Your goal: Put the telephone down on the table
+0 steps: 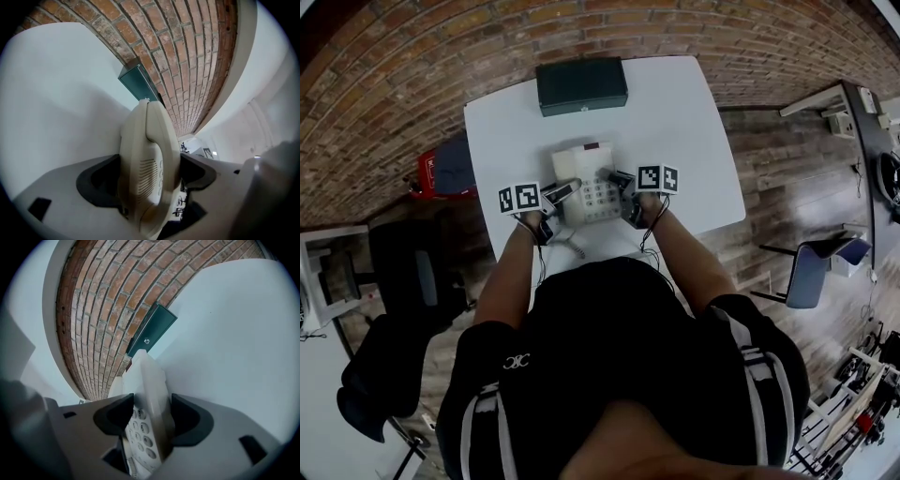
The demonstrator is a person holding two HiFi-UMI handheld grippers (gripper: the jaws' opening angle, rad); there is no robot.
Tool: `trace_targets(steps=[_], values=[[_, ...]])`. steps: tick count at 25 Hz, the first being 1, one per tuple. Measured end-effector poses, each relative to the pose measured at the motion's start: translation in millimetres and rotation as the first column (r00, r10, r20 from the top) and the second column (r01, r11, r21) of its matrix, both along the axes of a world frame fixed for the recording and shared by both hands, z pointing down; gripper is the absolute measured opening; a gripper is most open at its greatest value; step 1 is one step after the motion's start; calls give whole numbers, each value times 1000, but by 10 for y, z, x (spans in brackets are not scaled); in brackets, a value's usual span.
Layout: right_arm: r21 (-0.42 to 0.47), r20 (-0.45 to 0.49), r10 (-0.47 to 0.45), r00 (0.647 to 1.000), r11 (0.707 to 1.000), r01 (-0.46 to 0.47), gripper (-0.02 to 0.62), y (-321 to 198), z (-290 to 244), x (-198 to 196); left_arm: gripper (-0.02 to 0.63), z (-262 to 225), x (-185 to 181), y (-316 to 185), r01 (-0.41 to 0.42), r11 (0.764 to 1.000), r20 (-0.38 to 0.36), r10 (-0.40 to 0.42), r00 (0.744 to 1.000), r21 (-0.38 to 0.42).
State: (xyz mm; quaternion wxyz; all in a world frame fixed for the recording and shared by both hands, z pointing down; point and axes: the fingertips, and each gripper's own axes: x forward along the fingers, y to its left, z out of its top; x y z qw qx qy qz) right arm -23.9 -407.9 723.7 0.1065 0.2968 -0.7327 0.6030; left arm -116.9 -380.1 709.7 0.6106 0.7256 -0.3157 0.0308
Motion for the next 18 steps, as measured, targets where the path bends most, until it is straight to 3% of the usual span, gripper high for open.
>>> trace_targets(steps=[5, 9, 11, 14, 16, 18], values=[[27, -6, 18, 1000, 999, -18, 213, 5, -1, -7, 393, -12, -34, -14, 20, 998, 2, -20, 1000, 55], [85, -9, 82, 997, 993, -81, 213, -51, -82, 95, 393, -98, -115, -55, 14, 988, 110, -31, 993, 151], [166, -42, 110, 993, 981, -102, 213, -122, -192, 195, 393, -214, -286, -105, 56, 971, 178, -99, 979, 233], [330, -121, 143, 982, 939, -96, 127, -210, -492, 317, 393, -476, -689, -137, 151, 908, 276, -272, 922, 390], [456, -153, 181, 971, 885, -93, 48, -267, -791, 347, 372, -696, -937, -129, 201, 857, 317, -379, 870, 474], [581, -166, 220, 961, 809, -84, 3, -322, -1146, 324, 174, -917, -1148, -129, 213, 814, 389, -467, 794, 541]])
